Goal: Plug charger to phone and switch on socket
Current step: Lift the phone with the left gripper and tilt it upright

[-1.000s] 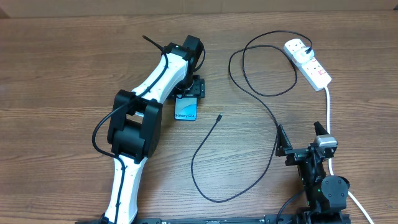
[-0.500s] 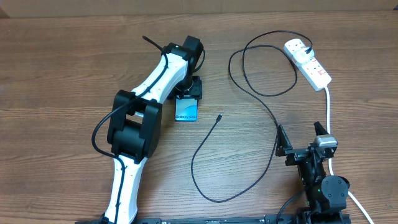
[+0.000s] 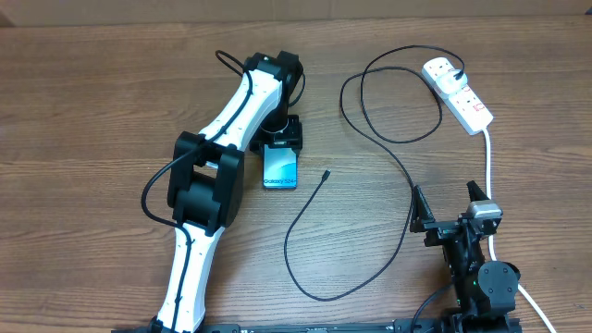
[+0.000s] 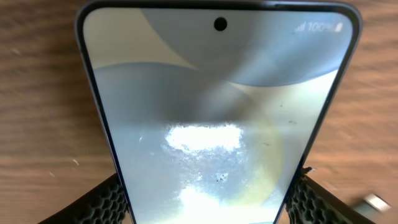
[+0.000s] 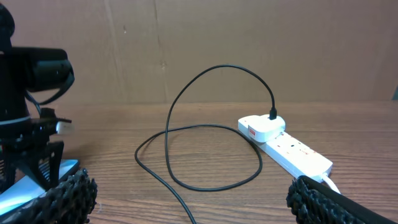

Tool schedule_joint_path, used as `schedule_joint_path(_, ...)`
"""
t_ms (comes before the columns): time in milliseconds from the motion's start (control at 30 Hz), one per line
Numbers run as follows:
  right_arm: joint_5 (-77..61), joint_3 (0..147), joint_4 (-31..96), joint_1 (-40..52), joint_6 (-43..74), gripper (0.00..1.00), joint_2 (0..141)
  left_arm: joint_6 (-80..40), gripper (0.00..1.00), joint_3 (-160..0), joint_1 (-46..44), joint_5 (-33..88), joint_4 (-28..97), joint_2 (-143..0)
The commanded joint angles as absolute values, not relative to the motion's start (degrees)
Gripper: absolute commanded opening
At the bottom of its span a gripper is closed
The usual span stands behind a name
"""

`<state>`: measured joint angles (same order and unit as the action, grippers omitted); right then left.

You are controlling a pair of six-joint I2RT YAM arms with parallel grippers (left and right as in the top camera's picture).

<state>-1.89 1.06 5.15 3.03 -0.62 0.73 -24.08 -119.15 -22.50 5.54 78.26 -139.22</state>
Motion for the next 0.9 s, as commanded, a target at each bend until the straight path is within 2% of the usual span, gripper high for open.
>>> schedule_joint_path(0,-1.13,0.49,4.82,2.87,-0.45,1.0,0.25,-24.38,0.66,-124.03,-22.39,14.28,80.42,-138.89)
schedule_joint_path(167,-1.13,0.49,4.82,2.87,-0.43,1.0,0.25,-21.3,0.67,-124.68,-21.67,26.68,81.97,-138.89)
schedule_joint_path(400,-1.15,0.49,4.82,2.87,-0.45,1.0,0.25,-16.64,0.67,-124.68,-18.13,55.11,81.89,-138.89)
schedule_joint_path(600,-1.13,0.49,4.8,2.87,-0.45,1.0,0.25,-16.62,0.66,-124.68,-14.0,73.6,81.69,-138.89)
schedule_joint_path(800,-1.13,0.49,4.82,2.87,-0.45,1.0,0.25,-17.67,0.65,-124.68,-9.98,89.6,80.97,-138.89)
schedule_joint_path(867,-1.13,0.49,4.82,2.87,-0.43,1.0,0.25,-20.32,0.65,-124.68,-9.02,90.56,80.99,-138.89)
